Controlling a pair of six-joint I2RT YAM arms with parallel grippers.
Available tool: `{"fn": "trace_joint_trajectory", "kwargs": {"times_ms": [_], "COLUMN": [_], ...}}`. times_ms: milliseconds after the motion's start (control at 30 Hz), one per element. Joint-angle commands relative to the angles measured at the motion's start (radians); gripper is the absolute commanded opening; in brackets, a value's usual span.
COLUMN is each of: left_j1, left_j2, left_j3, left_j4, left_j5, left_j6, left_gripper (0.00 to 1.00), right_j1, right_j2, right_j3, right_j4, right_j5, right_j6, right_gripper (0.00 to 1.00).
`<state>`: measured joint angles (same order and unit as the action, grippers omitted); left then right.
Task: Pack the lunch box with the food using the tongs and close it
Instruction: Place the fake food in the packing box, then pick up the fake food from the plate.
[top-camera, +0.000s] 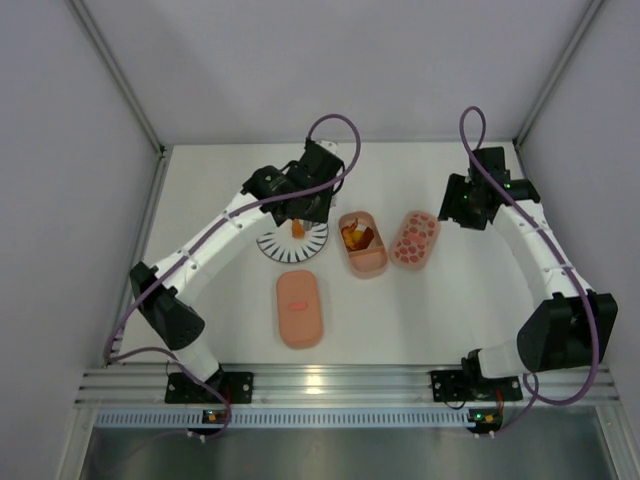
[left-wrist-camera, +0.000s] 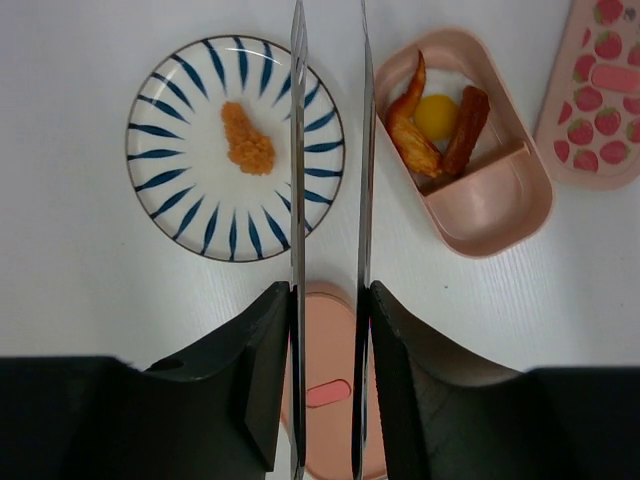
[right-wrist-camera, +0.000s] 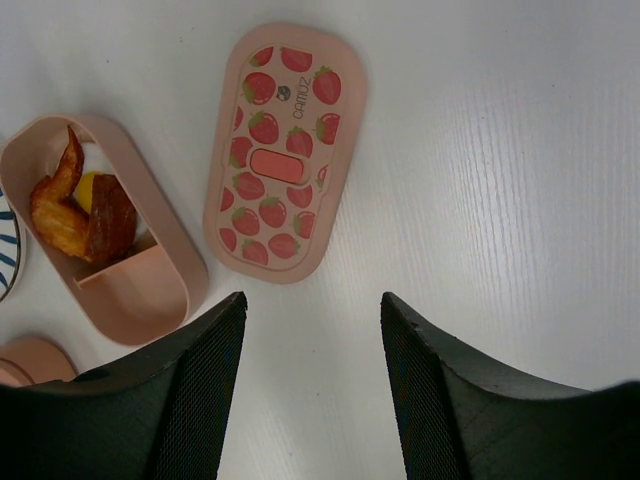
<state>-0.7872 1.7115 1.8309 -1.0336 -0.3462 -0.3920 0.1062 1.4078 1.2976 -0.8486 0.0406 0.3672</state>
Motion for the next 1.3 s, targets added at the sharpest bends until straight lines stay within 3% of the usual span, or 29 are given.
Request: {"fn": "trace_joint_trajectory", "kwargs": {"times_ms": [0, 333, 1267], "left_j1": [0.029, 0.059, 0.069], "left_j2": [-0.093, -0.076, -0.044], "left_j3": [0.039, 0.001, -0.143], "left_j4": [-0.017, -0.140, -0.111], "left_j5": [-0.175, -0.194, -0.048], "left_j6": [-0.084, -0.185, -0.208], "left_gripper": [0.41, 0.51, 0.46], "right_j1": [-0.008, -0.008, -0.007], "right_j2": [0.011, 0.020, -0.003], "right_j3": [0.068, 0.071, 0.032], "right_j4": [-0.010, -0.010, -0.006], "right_j5": [-0.001, -0.011, -0.011], "right_j6": [-0.008, -0.011, -0.002], "right_gripper": [0.56, 0.56, 0.56]}}
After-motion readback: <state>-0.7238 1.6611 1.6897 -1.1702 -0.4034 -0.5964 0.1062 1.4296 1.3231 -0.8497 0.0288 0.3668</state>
